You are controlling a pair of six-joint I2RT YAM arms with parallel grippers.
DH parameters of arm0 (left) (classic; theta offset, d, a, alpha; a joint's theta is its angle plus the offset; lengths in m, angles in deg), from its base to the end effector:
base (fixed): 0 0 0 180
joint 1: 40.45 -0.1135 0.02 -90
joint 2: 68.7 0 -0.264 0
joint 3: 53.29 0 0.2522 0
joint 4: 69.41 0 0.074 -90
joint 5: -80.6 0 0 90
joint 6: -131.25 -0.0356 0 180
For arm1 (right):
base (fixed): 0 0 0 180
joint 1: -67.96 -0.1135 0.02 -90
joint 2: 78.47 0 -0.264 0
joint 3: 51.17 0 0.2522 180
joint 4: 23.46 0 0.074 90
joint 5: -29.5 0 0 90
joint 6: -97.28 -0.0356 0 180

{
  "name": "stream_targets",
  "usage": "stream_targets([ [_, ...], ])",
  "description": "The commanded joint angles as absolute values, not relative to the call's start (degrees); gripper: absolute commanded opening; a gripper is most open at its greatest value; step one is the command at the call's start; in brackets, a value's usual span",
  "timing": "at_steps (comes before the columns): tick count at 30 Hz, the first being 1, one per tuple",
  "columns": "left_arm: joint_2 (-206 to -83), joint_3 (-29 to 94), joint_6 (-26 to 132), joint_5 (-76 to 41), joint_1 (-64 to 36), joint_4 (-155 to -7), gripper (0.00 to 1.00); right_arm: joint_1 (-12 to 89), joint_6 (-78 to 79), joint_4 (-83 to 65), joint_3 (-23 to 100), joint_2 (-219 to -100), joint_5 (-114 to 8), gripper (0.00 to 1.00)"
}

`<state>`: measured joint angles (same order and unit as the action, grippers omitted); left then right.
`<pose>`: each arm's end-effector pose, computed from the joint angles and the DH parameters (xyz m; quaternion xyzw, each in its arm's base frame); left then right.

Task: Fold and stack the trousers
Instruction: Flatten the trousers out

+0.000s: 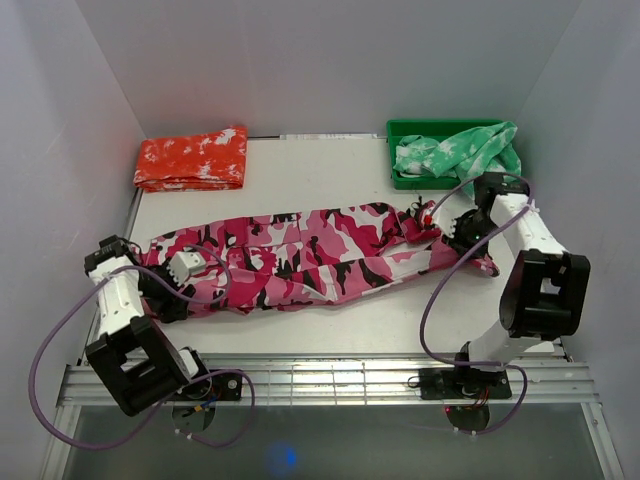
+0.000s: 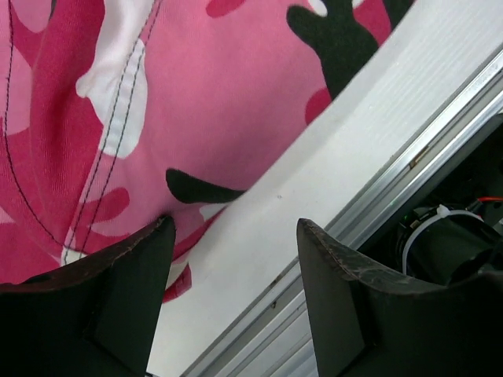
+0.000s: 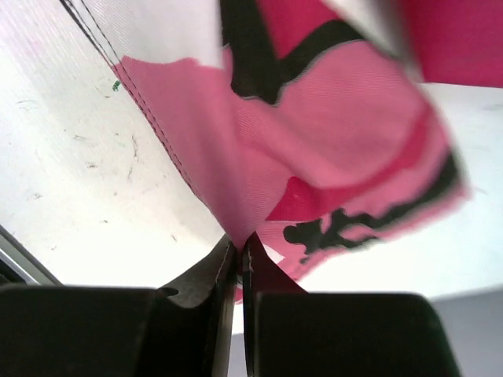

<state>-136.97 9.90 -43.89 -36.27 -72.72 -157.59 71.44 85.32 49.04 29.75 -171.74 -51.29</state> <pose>0.1502 0.0758 0.2308 0.4269 0.8735 -0.1443 0.1841 0.2910 -0.0120 0.2144 -0.6060 0.7901 0.0315 0.0863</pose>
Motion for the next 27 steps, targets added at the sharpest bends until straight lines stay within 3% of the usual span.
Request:
stream_targets([
  [1,-139.27,10.48,-40.94,-38.84,-69.29,-153.23,0.73,72.44,94.02,65.15,37.64,-165.22,-45.92,0.08],
  [2,-140.15,11.01,-39.79,-38.84,-68.50,-151.57,0.72,72.44,93.59,65.18,38.26,-164.17,-45.74,0.08],
  [5,-144.10,13.72,-35.31,-39.46,-65.07,-148.75,0.56,72.53,95.86,65.27,38.79,-159.60,-45.83,0.08],
  [6,-146.29,14.87,-33.91,-40.41,-64.28,-147.79,0.43,72.53,96.57,65.27,38.70,-157.76,-46.35,0.08],
  [9,-151.03,21.71,-26.45,-42.09,-63.66,-144.44,0.22,72.62,95.71,65.27,40.36,-157.83,-45.92,0.08],
  [10,-155.40,24.17,-22.33,-43.05,-63.65,-144.17,0.06,72.70,94.48,65.18,41.77,-158.79,-45.31,0.08],
  [12,-159.82,31.96,-18.27,-43.67,-63.65,-143.38,0.00,72.88,89.06,65.18,48.43,-164.56,-43.64,0.08],
  [18,-173.71,45.53,-5.34,-43.77,-61.64,-139.87,0.02,71.65,77.69,65.36,68.38,-187.93,-45.72,0.08],
  [19,-175.12,48.94,-4.20,-43.33,-61.02,-139.95,0.08,71.30,77.24,65.36,68.67,-190.07,-47.13,0.08],
  [20,-177.31,50.28,-3.40,-43.41,-60.50,-140.74,0.25,70.86,77.15,65.36,68.24,-193.74,-48.54,0.08],
  [23,-177.95,52.23,-3.13,-42.89,-58.30,-141.71,0.48,70.24,76.45,65.36,63.76,-198.85,-53.46,0.08],
  [27,-175.85,51.71,-1.99,-42.01,-57.77,-142.24,0.57,70.24,73.56,64.92,61.20,-203.18,-55.93,0.08],
])
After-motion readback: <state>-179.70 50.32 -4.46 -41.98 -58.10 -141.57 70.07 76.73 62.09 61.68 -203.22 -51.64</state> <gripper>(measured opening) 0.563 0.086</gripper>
